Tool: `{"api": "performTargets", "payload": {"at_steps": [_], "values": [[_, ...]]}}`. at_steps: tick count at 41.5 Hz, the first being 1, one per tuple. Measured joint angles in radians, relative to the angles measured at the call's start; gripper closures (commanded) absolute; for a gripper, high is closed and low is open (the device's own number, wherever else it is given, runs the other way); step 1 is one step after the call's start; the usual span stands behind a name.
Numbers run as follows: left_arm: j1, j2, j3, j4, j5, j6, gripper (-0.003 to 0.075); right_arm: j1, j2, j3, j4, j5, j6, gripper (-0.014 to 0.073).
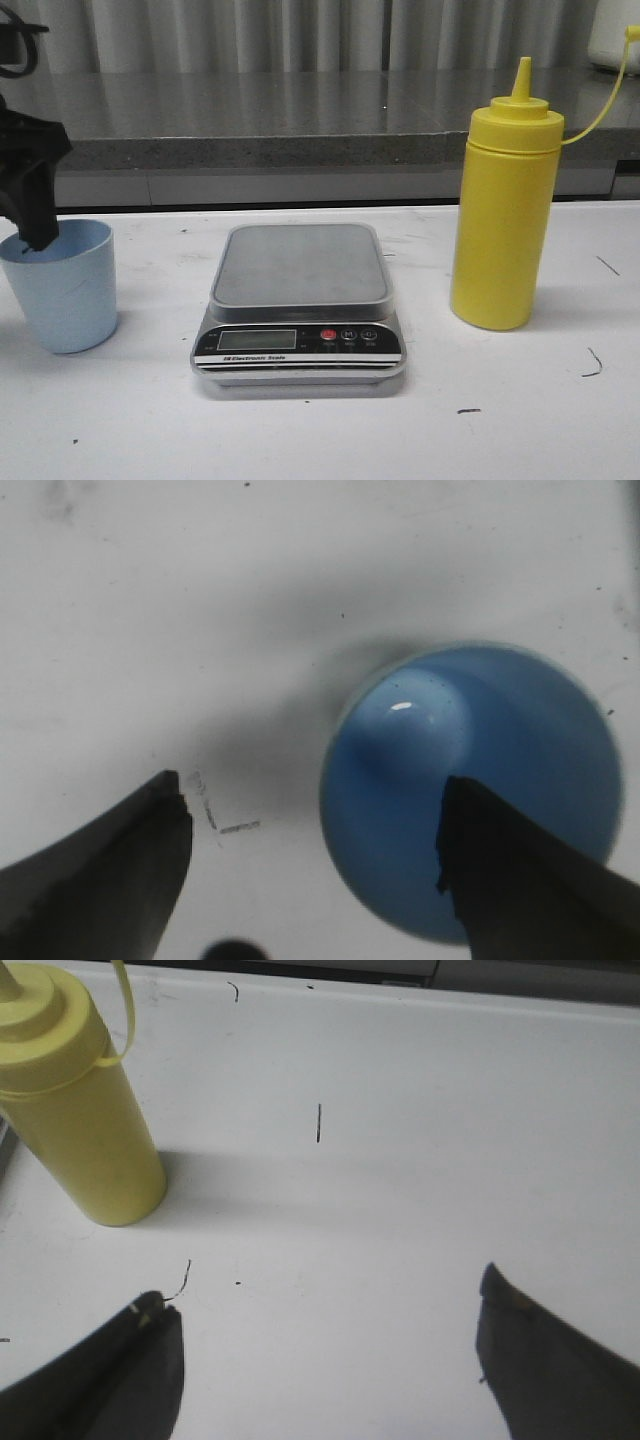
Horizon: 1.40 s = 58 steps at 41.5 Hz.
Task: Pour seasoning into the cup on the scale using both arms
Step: 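Lower the left gripper into the light blue cup and grasp it, then lift the blue cup with the left gripper and lower it onto the scale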
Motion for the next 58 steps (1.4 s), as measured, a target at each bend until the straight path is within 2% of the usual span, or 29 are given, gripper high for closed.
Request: {"api": "performTargets", "payload": {"at_steps": [8,15,27,42,58], "values": [[0.000,0.079,-0.015,0.000,-0.056,0.000,0.0356,0.000,0.000,0.000,0.000,0.000,0.000,-0.0021],[0.000,0.094,-0.015,0.000,-0.063,0.000,0.0510,0.000,0.000,0.000,0.000,0.000,0.000,-0.0021],[-0.001,0.094,-0.053,-0.016,-0.003,0.000,0.0739,0.000,0.000,0.000,0.000,0.000,0.000,-0.0021],[-0.019,0.079,-0.217,-0.018,0.132,0.000,0.0740,0.000,0.000,0.000,0.000,0.000,0.000,-0.0021],[-0.218,0.147,-0.562,-0.020,0.209,0.000,0.0740,0.000,0.000,0.000,0.000,0.000,0.000,-0.0021]]}}
